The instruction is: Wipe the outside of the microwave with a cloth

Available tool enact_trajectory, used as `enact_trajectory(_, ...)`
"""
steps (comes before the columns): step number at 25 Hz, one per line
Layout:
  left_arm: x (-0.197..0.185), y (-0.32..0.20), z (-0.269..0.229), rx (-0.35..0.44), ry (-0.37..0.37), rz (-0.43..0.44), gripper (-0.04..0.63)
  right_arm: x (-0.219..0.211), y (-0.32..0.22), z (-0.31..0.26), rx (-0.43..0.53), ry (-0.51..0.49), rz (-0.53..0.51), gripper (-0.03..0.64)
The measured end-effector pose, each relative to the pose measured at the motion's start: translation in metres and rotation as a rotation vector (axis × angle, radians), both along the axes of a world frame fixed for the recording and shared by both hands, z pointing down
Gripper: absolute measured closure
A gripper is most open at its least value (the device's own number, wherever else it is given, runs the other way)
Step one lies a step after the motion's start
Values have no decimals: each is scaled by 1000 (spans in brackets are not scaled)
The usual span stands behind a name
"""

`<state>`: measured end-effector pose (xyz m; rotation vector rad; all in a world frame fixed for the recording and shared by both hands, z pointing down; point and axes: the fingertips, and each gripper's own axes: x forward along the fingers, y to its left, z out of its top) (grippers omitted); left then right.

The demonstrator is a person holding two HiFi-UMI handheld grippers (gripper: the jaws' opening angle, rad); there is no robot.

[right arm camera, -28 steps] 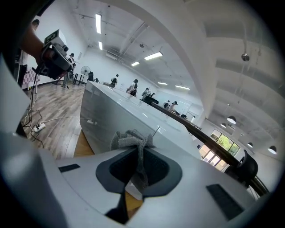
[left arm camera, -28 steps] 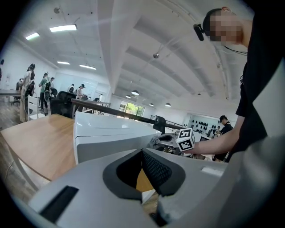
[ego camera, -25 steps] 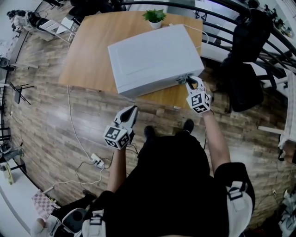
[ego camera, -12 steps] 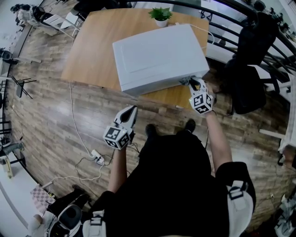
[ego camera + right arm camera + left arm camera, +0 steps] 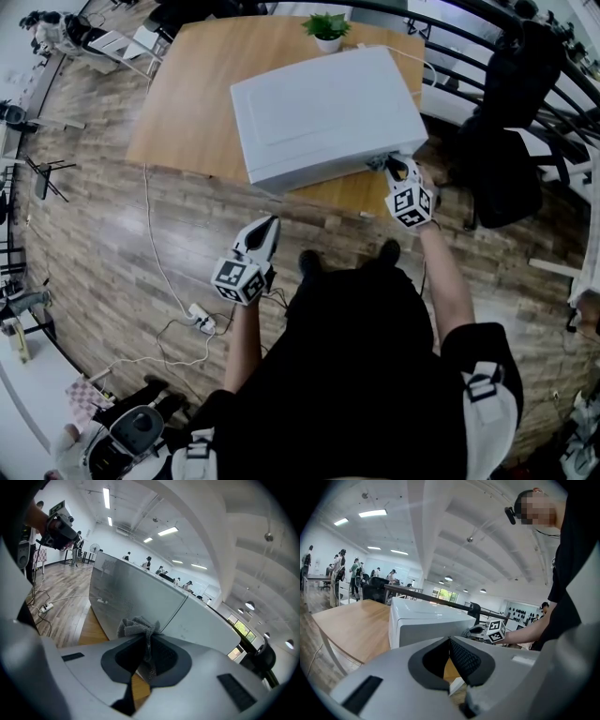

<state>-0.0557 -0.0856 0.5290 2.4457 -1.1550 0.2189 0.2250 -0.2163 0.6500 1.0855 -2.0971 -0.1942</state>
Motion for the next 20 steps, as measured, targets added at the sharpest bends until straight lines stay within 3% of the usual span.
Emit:
enact_trajectory(10, -20, 3, 2, 9, 4, -4, 592, -17, 2, 1, -6, 9, 8, 583)
enact_trajectory(20, -60, 12, 1, 11, 33, -42, 592, -65, 11, -3, -6, 22, -29, 583)
